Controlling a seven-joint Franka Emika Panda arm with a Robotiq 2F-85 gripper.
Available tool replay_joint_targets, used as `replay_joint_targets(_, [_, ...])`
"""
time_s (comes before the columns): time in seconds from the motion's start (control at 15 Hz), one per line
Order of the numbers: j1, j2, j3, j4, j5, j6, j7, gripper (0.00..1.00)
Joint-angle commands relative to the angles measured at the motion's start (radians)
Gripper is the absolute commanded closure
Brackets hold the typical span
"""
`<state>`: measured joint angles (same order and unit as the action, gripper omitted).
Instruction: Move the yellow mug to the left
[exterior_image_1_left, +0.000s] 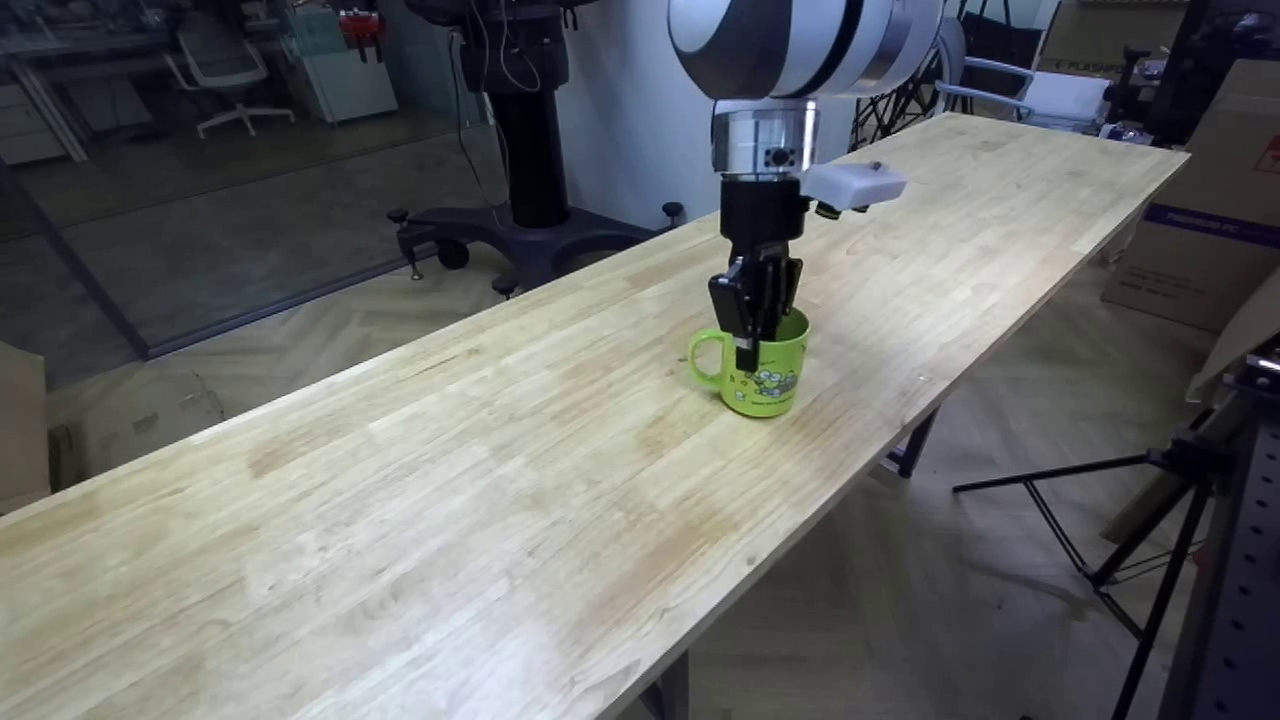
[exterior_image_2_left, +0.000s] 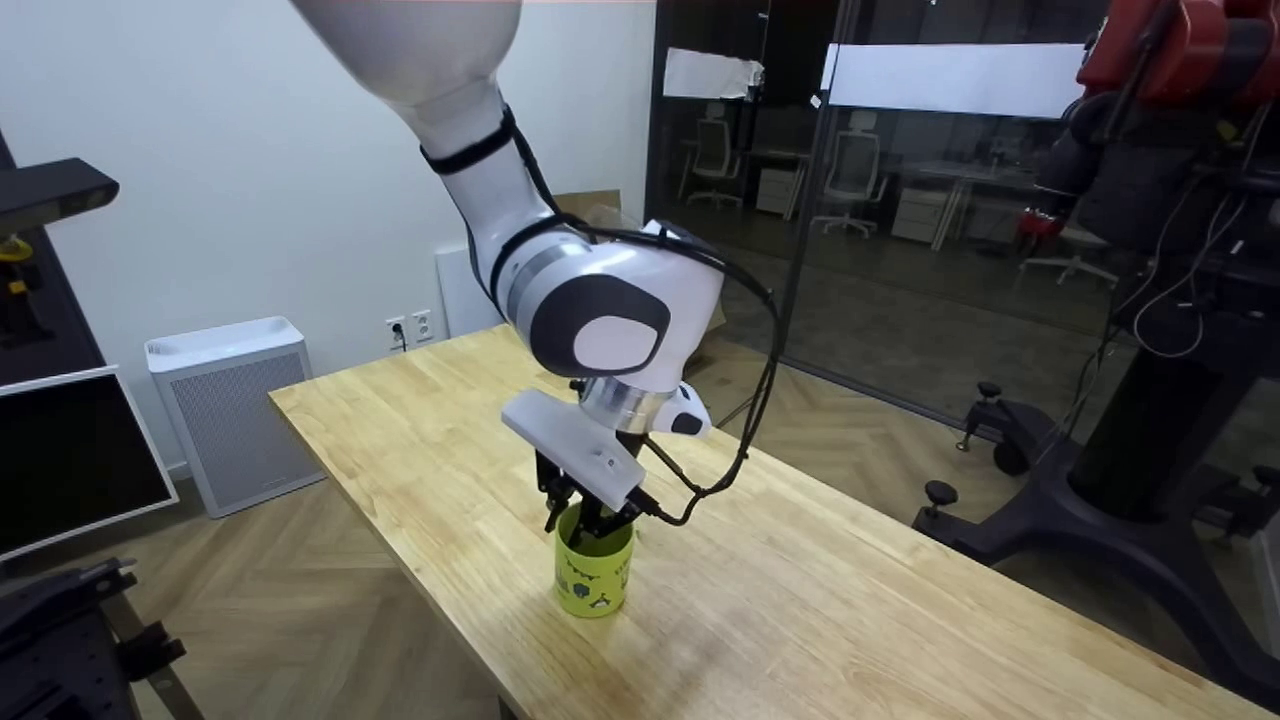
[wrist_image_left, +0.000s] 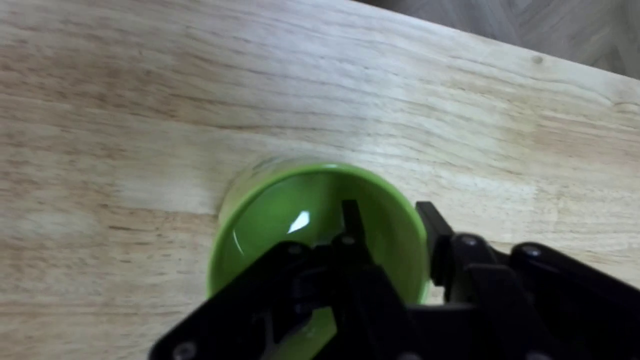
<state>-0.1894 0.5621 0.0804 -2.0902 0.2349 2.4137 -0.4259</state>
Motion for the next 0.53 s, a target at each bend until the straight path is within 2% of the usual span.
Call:
replay_joint_targets(0.0, [0.023, 0.032, -0.038, 0.023, -0.049, -0.024, 0.090, 0.38])
replay_joint_targets(0.33, [0.065, 0.006, -0.080, 0.005, -0.124, -0.025, 0.190, 0.04])
replay_joint_targets(0.47, [0.092, -0.009, -0.101, 0.003, -0.168, -0.034, 0.239, 0.00])
